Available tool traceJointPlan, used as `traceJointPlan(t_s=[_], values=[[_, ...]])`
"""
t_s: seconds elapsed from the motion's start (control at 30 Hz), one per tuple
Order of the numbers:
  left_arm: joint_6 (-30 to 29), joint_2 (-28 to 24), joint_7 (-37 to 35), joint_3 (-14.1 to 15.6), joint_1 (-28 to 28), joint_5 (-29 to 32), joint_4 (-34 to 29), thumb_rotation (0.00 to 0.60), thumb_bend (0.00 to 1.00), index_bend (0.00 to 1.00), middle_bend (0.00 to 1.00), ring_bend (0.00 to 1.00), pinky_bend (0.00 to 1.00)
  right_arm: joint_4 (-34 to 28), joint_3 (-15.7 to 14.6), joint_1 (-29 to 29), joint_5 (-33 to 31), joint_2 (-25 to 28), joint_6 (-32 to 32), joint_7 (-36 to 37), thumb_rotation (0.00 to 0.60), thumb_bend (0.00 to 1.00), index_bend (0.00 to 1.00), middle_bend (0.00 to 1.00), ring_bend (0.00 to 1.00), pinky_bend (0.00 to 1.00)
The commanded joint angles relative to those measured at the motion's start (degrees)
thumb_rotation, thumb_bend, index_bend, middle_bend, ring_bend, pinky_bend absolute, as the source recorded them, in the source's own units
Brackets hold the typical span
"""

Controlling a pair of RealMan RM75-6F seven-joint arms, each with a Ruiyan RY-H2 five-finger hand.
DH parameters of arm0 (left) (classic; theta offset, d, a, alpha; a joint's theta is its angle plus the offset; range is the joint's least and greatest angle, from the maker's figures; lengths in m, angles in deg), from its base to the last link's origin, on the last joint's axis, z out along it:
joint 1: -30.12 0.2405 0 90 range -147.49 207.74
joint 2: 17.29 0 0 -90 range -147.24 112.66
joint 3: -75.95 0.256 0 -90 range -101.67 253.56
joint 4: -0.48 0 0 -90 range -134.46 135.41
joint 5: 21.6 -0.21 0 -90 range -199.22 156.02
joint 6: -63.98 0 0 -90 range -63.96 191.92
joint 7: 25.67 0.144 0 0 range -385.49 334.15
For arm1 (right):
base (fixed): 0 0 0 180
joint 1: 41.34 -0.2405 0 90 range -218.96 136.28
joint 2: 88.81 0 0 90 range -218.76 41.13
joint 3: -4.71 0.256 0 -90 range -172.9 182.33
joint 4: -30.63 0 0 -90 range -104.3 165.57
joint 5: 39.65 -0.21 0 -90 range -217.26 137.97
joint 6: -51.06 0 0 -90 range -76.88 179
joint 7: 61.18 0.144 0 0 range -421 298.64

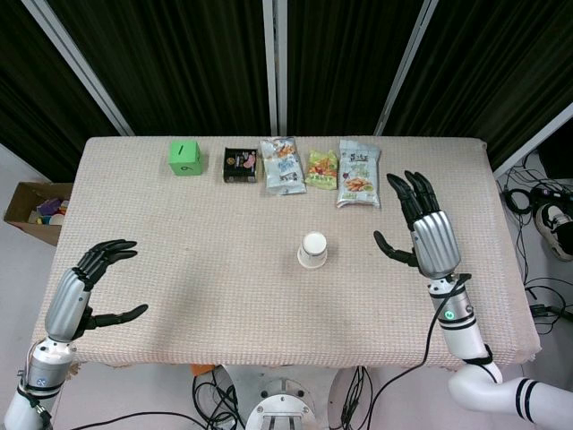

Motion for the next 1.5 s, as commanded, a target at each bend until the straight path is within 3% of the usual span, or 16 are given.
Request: traceJointPlan(t_s=[0.03, 0.13, 0.23, 0.4, 0.57, 0.77, 0.97, 1.5], values=[[-0.14, -0.06, 0.01, 0.02, 0.07, 0.08, -0.1, 0.6, 0.03, 0.25, 0.19, 0.16, 0.19, -0.13, -0.19, -0.23, -0.15, 0.04, 0.75, -0.21, 0.6, 0.26, 0.03, 0.11, 0.0, 0.02], [-0.26, -0.05, 0.08, 0.11, 0.17, 0.14, -0.06, 0.6, 0.03, 0.25, 0.19, 0.16, 0.19, -0.43, -0.86, -0.86, -0.37, 0.46, 2.95, -0.7, 0.6, 0.26, 0.03, 0.12, 0.0, 0.02], [-0.45, 0.06, 0.53, 0.25, 0.4, 0.2, 0.14, 0.6, 0.03, 0.25, 0.19, 0.16, 0.19, -1.71, -2.19, -2.77, -2.51, 1.87, 9.72, -3.31, 0.6, 0.26, 0.03, 0.15, 0.0, 0.02], [0.47, -0.13, 4.97, 0.95, 1.34, 1.25, 0.87, 0.6, 0.03, 0.25, 0.19, 0.16, 0.19, -4.12, -2.36, -9.05, -12.73, 3.54, 25.41, -16.63, 0.6, 0.26, 0.06, 0.16, 0.0, 0.02], [3.99, -1.82, 7.8, 3.0, 1.98, 2.99, 0.42, 0.6, 0.03, 0.25, 0.19, 0.16, 0.19, -4.48, -1.25, -14.82, -21.99, 1.85, 32.06, -28.32, 0.6, 0.27, 0.09, 0.19, 0.0, 0.02], [6.75, -2.89, 7.58, 4.03, 1.96, 4.43, 0.24, 0.6, 0.03, 0.25, 0.19, 0.16, 0.19, -5.1, -1.72, -19.32, -29.38, 0.83, 34.17, -36.92, 0.6, 0.3, 0.14, 0.22, 0.0, 0.02], [7.57, -3.15, 7.5, 4.23, 2.02, 4.8, 0.21, 0.6, 0.03, 0.25, 0.19, 0.16, 0.19, -5.44, -2.89, -22.37, -33.46, 0.13, 34.67, -40.94, 0.6, 0.3, 0.14, 0.23, 0.0, 0.02], [7.71, -2.9, 6.63, 3.85, 2.18, 5.06, 1.1, 0.6, 0.03, 0.25, 0.19, 0.16, 0.19, -2.7, -4.77, -26.11, -35.92, -2.29, 32.96, -41.92, 0.6, 0.35, 0.21, 0.3, 0.0, 0.02]])
